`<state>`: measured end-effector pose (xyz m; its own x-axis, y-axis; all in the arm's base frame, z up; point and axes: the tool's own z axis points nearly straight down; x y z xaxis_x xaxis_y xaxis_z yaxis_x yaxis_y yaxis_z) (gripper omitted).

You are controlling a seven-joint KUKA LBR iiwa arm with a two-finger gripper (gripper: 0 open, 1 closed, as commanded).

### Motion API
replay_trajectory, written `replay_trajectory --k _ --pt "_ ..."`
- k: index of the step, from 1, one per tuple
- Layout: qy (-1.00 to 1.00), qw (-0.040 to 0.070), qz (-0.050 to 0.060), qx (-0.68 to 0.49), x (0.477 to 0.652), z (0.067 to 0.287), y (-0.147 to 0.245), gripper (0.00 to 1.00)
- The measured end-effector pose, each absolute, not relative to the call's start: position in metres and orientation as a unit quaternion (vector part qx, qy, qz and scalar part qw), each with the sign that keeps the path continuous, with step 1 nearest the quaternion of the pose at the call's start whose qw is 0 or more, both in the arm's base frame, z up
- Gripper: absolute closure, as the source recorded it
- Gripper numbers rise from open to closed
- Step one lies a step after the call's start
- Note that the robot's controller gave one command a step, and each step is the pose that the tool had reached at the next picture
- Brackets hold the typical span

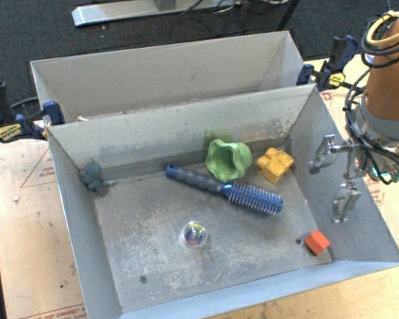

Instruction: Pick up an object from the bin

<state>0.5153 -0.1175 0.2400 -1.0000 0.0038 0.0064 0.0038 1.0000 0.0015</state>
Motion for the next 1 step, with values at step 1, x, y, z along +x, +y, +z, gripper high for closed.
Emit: replay_trajectory --k 1 --pt "-0.988 0.002 -0.002 0.156 0.5017 0.0828 -0.1530 0.00"
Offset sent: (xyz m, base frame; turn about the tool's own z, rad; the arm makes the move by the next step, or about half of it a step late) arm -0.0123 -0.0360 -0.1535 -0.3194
